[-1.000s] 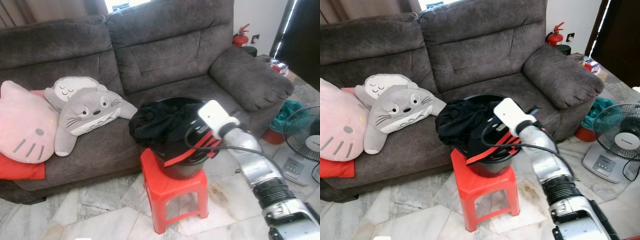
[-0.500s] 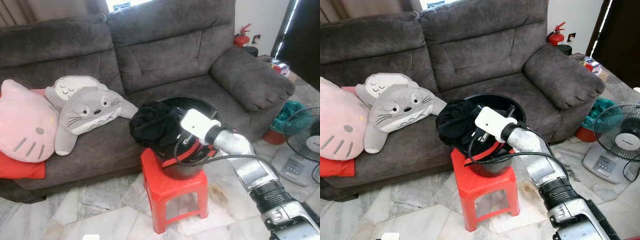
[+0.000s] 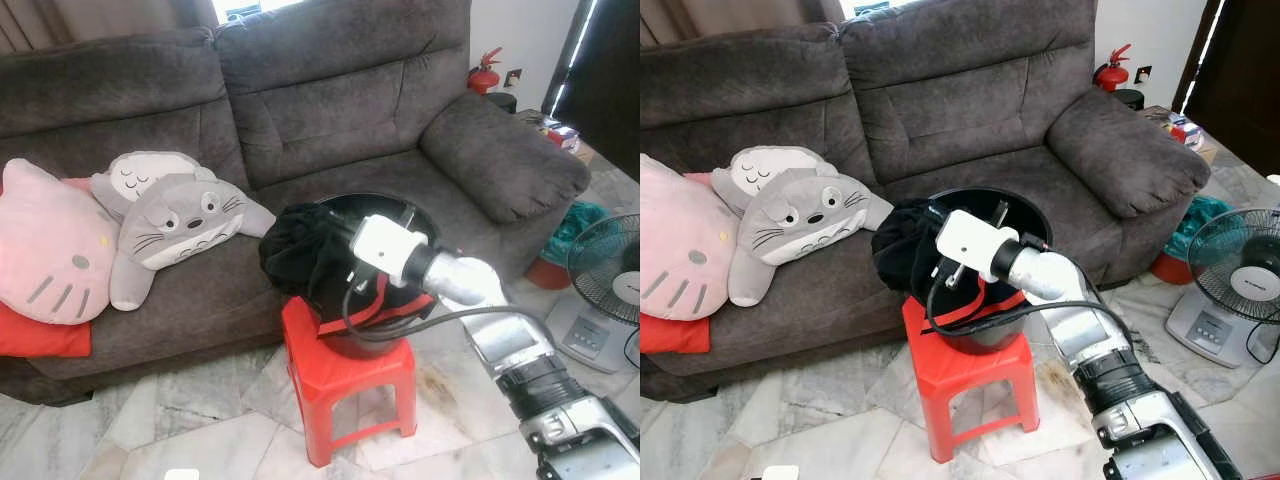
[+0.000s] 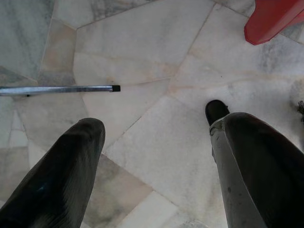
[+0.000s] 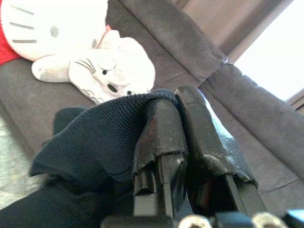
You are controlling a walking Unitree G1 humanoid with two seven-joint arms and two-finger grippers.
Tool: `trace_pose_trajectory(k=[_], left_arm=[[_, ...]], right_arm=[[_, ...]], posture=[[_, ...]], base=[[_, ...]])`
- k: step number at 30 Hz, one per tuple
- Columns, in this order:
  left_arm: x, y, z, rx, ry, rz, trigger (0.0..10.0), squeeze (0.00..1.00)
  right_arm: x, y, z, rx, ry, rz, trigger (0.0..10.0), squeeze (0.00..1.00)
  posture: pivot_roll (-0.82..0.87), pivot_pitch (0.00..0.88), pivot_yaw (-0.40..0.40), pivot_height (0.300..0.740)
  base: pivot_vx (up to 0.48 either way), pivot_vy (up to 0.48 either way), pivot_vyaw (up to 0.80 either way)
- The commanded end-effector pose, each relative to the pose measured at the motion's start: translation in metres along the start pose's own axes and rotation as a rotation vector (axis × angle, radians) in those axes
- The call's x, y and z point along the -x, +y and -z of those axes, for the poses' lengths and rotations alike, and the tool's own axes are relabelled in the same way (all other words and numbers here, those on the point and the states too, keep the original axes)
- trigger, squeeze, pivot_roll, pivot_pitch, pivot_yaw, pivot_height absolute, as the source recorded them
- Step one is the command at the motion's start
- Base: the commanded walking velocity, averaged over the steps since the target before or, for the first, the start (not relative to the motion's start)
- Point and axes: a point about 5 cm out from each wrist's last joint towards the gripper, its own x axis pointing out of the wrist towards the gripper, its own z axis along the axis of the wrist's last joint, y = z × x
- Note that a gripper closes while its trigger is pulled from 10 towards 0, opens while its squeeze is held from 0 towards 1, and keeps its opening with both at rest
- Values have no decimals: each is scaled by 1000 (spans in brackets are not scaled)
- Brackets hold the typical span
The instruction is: Hang hanger
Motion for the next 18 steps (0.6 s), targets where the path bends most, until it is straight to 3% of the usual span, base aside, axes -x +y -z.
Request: trace_pose_trajectory(k=[1, 8, 18], left_arm=[[0, 4, 2, -18, 10, -16, 10000, 0], [-1, 2, -3, -21, -1, -13, 10000, 0], [-1, 2, -5, -23, -7, -14, 10000, 0]], right_arm=[[-4, -14, -10, 49, -40, 18, 0, 0], [-13, -35, -14, 122, -27, 48, 0, 0], [-23, -35, -25, 155, -69, -11, 0, 0]], posture=[[-264, 0, 140, 740], [-263, 0, 144, 740], [-262, 0, 147, 740]], base=[[0, 0, 0], [0, 0, 0], [0, 0, 0]])
